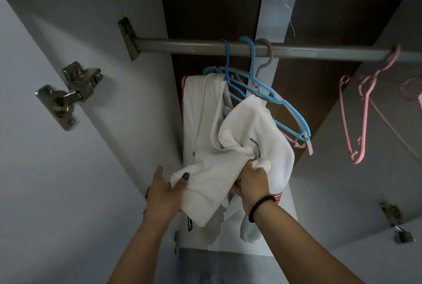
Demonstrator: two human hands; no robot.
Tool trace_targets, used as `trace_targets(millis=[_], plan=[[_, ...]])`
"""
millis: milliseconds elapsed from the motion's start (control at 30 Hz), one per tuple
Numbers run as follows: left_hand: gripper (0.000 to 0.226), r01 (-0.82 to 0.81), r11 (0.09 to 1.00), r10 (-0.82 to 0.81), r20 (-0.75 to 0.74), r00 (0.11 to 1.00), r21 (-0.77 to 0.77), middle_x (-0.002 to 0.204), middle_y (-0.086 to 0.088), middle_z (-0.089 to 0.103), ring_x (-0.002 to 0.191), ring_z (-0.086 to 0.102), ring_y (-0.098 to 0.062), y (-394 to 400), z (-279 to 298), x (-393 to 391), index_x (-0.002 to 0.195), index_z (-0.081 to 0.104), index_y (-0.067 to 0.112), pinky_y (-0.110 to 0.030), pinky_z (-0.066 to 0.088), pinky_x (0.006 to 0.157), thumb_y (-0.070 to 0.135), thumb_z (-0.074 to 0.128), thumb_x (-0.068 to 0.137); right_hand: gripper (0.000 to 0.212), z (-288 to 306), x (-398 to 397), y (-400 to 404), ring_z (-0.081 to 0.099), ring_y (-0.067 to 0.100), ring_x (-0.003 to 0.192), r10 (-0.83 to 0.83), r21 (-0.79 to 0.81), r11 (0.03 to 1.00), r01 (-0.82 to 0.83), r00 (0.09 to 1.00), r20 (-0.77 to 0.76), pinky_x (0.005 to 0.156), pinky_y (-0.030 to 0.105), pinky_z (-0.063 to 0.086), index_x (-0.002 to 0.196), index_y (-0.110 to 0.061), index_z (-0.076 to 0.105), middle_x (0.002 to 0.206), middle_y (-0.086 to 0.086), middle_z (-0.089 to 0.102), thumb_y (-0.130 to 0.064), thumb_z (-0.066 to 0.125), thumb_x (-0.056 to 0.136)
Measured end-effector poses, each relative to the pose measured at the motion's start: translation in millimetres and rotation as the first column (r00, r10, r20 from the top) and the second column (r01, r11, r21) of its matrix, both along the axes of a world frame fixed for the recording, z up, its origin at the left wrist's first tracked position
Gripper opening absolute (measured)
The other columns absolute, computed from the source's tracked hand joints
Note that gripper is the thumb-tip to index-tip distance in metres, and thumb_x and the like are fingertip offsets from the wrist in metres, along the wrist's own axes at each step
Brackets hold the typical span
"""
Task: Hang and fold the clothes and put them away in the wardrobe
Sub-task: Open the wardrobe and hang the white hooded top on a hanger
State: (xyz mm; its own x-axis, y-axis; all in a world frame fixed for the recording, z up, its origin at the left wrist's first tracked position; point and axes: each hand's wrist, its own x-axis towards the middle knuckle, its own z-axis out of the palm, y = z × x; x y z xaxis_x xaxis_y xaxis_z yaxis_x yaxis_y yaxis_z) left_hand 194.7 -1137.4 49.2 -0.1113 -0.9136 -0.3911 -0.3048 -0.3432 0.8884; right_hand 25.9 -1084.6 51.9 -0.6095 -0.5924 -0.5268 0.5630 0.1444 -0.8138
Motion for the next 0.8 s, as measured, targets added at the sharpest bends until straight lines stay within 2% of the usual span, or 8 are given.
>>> trace_targets(millis=[67, 133, 200, 300, 367, 467, 700, 800], plan=[[0.053, 0.019, 0.967, 0.021, 0.155, 0.988, -0.254, 0.125, -0.009, 0.061, 0.111, 0.058, -0.025, 1.6, -6.3, -4.0, 0.142, 0.042, 0.022, -0.039, 0.047, 0.097, 0.03, 0.06, 0.093, 0.019, -0.6, -1.2, 3.8, 0.064, 0.025, 0.077, 0.009, -0.016, 1.0, -0.009, 1.0, -0.012, 0.045, 0.025, 0.052, 0.106, -0.003, 0.057, 0.095, 0.013, 0.066, -0.015, 0.045, 0.097], [0.027, -0.091, 0.914, 0.135, 0.085, 0.987, -0.395, 0.11, -0.002, 0.066, 0.104, 0.061, -0.021, 3.1, -10.5, -8.8, 0.121, 0.062, 0.018, -0.03, 0.046, 0.09, 0.02, 0.056, 0.096, 0.019, 0.5, -2.2, 6.6, 0.064, 0.022, 0.075, -0.004, -0.017, 1.0, 0.004, 1.0, 0.003, 0.048, 0.025, 0.052, 0.106, 0.001, 0.06, 0.093, 0.013, 0.067, -0.011, 0.053, 0.093], [0.018, -0.328, 0.89, 0.305, -0.123, 0.944, -0.315, 0.104, 0.001, 0.067, 0.1, 0.061, -0.019, 1.4, -12.8, -14.4, 0.109, 0.068, 0.016, -0.032, 0.048, 0.092, 0.016, 0.056, 0.096, 0.02, -2.0, -4.8, 7.8, 0.061, 0.02, 0.071, -0.003, 0.013, 1.0, 0.003, 1.0, -0.008, 0.054, 0.027, 0.052, 0.103, -0.001, 0.061, 0.09, 0.013, 0.065, -0.014, 0.062, 0.088], [0.015, -0.547, 0.837, 0.504, -0.385, 0.773, -0.002, 0.106, 0.002, 0.066, 0.102, 0.063, -0.018, -8.6, -19.3, -15.4, 0.106, 0.068, 0.016, -0.035, 0.053, 0.091, 0.018, 0.056, 0.097, 0.023, -2.6, -10.3, 11.0, 0.065, 0.022, 0.076, -0.004, 0.032, 0.999, 0.003, 1.0, 0.024, 0.065, 0.031, 0.053, 0.097, -0.008, 0.065, 0.088, 0.009, 0.069, -0.023, 0.073, 0.082], [0.017, -0.493, 0.856, 0.492, -0.538, 0.684, 0.157, 0.11, -0.001, 0.067, 0.097, 0.065, -0.015, -11.4, -19.2, -14.2, 0.108, 0.065, 0.013, -0.024, 0.056, 0.079, 0.013, 0.051, 0.099, 0.027, -1.7, -15.8, 13.7, 0.068, 0.028, 0.087, 0.025, -0.015, 1.0, -0.024, 0.991, 0.134, 0.079, 0.038, 0.056, 0.102, -0.01, 0.068, 0.092, 0.011, 0.073, -0.025, 0.075, 0.08], [0.026, -0.348, 0.92, 0.38, -0.629, 0.679, 0.18, 0.108, -0.005, 0.071, 0.095, 0.069, -0.017, -6.5, -15.7, -17.9, 0.118, 0.064, 0.008, -0.028, 0.058, 0.079, 0.004, 0.05, 0.097, 0.036, 1.8, -21.9, 16.0, 0.064, 0.035, 0.107, 0.114, -0.149, 0.986, -0.069, 0.94, 0.321, 0.096, 0.05, 0.049, 0.116, -0.009, 0.066, 0.111, 0.017, 0.069, -0.027, 0.069, 0.084], [0.024, -0.103, 0.993, 0.068, -0.406, 0.911, -0.063, 0.094, 0.005, 0.075, 0.093, 0.067, -0.009, 26.6, -8.8, -27.1, 0.08, 0.079, 0.025, -0.027, 0.049, 0.082, 0.005, 0.065, 0.085, 0.044, 5.3, -20.5, 8.9, 0.059, 0.031, 0.116, 0.187, -0.346, 0.937, -0.043, 0.9, 0.394, 0.104, 0.051, 0.042, 0.126, -0.012, 0.058, 0.121, 0.014, 0.065, -0.019, 0.066, 0.084], [0.005, 0.047, 0.98, -0.117, -0.362, 0.925, -0.195, 0.09, 0.006, 0.075, 0.088, 0.066, -0.001, 35.1, 5.5, -31.0, 0.075, 0.077, 0.032, -0.014, 0.049, 0.073, 0.031, 0.074, 0.071, 0.053, 4.8, -17.8, 6.6, 0.056, 0.032, 0.12, 0.224, -0.393, 0.917, -0.064, 0.899, 0.376, 0.106, 0.05, 0.04, 0.129, -0.007, 0.056, 0.126, 0.018, 0.061, -0.017, 0.068, 0.078]])
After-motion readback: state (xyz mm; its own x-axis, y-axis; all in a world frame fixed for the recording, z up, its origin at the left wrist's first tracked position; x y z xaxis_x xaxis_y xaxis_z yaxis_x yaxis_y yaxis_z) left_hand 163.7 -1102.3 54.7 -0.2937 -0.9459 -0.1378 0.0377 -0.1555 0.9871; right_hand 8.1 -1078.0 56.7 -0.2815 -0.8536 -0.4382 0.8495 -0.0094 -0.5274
